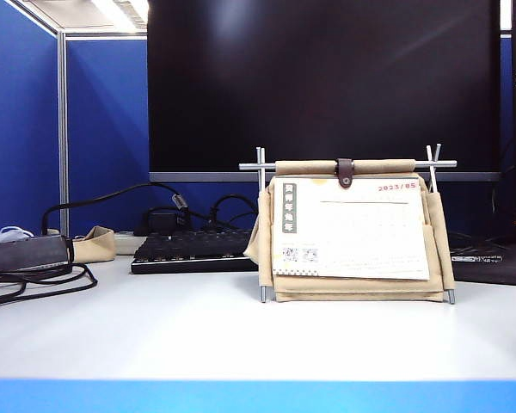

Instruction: Turn one page of the calendar.

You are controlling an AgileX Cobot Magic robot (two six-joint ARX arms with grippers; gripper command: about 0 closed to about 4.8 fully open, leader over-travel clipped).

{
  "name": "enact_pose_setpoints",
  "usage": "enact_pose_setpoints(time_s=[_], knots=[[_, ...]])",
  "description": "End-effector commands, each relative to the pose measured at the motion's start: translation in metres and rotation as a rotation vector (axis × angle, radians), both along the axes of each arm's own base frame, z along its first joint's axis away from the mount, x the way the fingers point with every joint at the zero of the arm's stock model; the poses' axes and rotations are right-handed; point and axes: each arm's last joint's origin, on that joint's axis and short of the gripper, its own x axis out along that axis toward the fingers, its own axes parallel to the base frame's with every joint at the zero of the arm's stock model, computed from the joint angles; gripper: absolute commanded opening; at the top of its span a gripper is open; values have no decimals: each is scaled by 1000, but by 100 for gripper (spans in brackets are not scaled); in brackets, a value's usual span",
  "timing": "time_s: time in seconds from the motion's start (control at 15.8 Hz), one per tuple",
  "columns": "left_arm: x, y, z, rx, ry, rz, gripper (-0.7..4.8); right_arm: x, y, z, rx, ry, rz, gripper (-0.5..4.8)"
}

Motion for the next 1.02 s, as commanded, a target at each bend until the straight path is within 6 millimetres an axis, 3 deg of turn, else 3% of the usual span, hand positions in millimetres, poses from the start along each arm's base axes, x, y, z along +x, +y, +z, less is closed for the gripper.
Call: enact_pose_setpoints(time_s=[0.06,0.19,0.25,0.32,0.38,0.51,0.63,0.83,1.02], knots=[[-2,-3,3,-32,-10,-135,-5,1,0,-2,4,-10,-2,-5],[-3,-5,3,-50,-6,-214,-5,1,0,-2,5,-15,-2,-5],[-5,-8,22,-79,-46,-316,66,1,1,-1,12,-18,17,-5],[-6,-7,62,-64,-146,-311,125,1,5,3,59,-48,138,25],[-5,-7,71,-47,-155,-315,126,0,6,5,82,-56,178,45],[1,-9,86,23,-144,-328,193,1,7,8,136,-67,186,65],[15,-13,87,59,-76,-338,317,1,7,12,150,-104,187,98],[58,-30,72,134,135,-453,323,1,6,32,149,-166,174,99],[73,-46,75,195,112,-517,323,10,9,54,146,-146,191,110]])
